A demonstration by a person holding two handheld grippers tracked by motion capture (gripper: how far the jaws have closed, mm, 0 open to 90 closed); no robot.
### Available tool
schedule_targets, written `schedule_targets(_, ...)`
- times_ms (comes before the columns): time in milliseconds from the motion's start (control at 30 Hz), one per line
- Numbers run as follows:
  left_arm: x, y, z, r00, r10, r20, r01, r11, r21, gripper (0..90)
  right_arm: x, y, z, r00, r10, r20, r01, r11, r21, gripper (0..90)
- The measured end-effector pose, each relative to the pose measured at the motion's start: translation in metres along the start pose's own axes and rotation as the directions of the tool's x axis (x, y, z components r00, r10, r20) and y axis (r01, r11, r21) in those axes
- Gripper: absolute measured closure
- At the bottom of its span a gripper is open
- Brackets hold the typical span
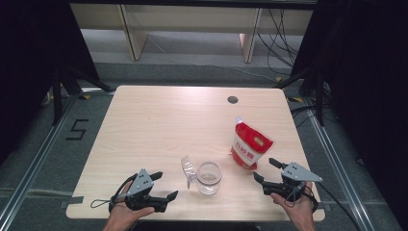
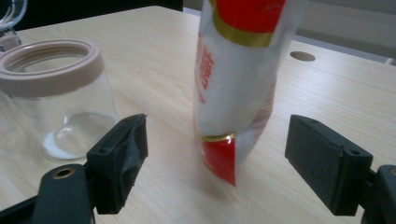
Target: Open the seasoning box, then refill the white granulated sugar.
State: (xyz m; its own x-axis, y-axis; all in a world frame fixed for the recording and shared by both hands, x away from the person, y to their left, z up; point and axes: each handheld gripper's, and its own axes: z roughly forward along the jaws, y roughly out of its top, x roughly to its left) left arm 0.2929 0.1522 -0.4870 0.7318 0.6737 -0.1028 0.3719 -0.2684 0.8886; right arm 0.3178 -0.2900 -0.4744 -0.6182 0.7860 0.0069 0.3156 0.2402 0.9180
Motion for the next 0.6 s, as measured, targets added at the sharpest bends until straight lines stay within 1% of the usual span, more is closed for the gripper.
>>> schedule_targets(33, 0.0, 0.0, -0.001, 1.0, 0.003, -0.004, -0.003, 1.0, 0.009, 15.2, -0.002, 0.0, 0.001, 0.9999, -0.007, -0.012, 0.007, 1.0, -0.001, 21.7)
schedule_targets(67, 0.0, 0.0, 0.0, 1.0, 0.003, -0.001, -0.003, 1.0, 0.008, 15.2, -0.002, -0.001, 0.001, 1.0, -0.001, 0.001, 0.001, 1.0, -0.001, 21.4)
schedule_targets(100, 0.0, 0.0, 0.0, 1.0, 0.003, -0.001, -0.003, 1.0, 0.008, 15.3, -0.002, -0.001, 0.001, 1.0, -0.001, 0.001, 0.001, 1.0, -0.001, 21.4)
schedule_targets(133, 0.0, 0.0, -0.001, 1.0, 0.007, -0.001, -0.007, 0.9999, 0.009, 15.2, -0.006, -0.002, 0.002, 0.9997, -0.025, 0.003, 0.025, 1.0, 0.007, 20.5)
schedule_targets(167, 0.0, 0.0, -0.001, 1.0, 0.007, -0.001, -0.007, 0.9999, 0.009, 15.2, -0.006, -0.002, 0.002, 0.9997, -0.025, 0.003, 0.025, 1.0, 0.007, 20.5)
schedule_targets(200, 0.0, 0.0, 0.0, 1.0, 0.002, 0.004, -0.002, 1.0, -0.002, 15.2, -0.007, -0.003, 0.002, 0.9999, -0.005, 0.012, 0.005, 1.0, 0.028, 20.3)
schedule_targets(233, 0.0, 0.0, 0.0, 1.0, 0.002, 0.004, -0.002, 1.0, -0.002, 15.2, -0.007, -0.003, 0.002, 0.9999, -0.005, 0.012, 0.005, 1.0, 0.028, 20.3)
schedule_targets(267, 0.0, 0.0, 0.0, 1.0, 0.003, 0.004, -0.003, 1.0, 0.001, 15.2, -0.01, -0.005, 0.004, 0.9999, 0.001, 0.013, -0.002, 1.0, 0.028, 19.9)
schedule_targets(333, 0.0, 0.0, -0.001, 1.0, 0.006, 0.003, -0.006, 1.0, -0.001, 15.2, -0.012, -0.005, 0.003, 0.9998, -0.003, 0.019, 0.002, 0.999, 0.035, 19.2)
schedule_targets(400, -0.001, 0.0, -0.001, 1.0, 0.005, 0.003, -0.005, 1.0, -0.002, 15.2, -0.013, -0.005, 0.004, 0.9996, -0.003, 0.028, 0.002, 1.0, 0.028, 18.8)
schedule_targets(433, -0.001, 0.0, -0.001, 1.0, 0.003, 0.006, -0.003, 1.0, -0.004, 15.2, -0.014, -0.005, 0.005, 0.9994, -0.017, 0.032, 0.017, 1.0, 0.017, 18.7)
schedule_targets(467, -0.001, 0.0, -0.002, 1.0, 0.005, -0.001, -0.005, 1.0, 0.0, 15.2, -0.012, -0.005, 0.006, 0.9996, -0.012, 0.025, 0.011, 0.999, 0.033, 18.4)
schedule_targets(500, -0.001, 0.0, -0.002, 1.0, 0.005, -0.001, -0.005, 1.0, 0.0, 15.2, -0.01, -0.005, 0.006, 0.9995, 0.014, 0.027, -0.015, 0.999, 0.043, 18.3)
schedule_targets(533, -0.001, 0.0, -0.001, 1.0, 0.006, 0.005, -0.006, 1.0, -0.002, 15.2, -0.011, -0.005, 0.009, 0.9997, 0.002, 0.022, -0.002, 1.0, 0.029, 18.0)
schedule_targets(567, -0.001, 0.0, -0.001, 1.0, 0.006, 0.005, -0.006, 1.0, -0.002, 15.2, -0.009, -0.005, 0.01, 0.9997, 0.01, 0.022, -0.011, 0.999, 0.037, 17.9)
schedule_targets(600, -0.002, 0.0, -0.001, 1.0, 0.002, 0.002, -0.002, 1.0, -0.002, 15.2, -0.011, -0.005, 0.013, 0.9997, -0.023, 0.009, 0.023, 0.999, 0.03, 18.0)
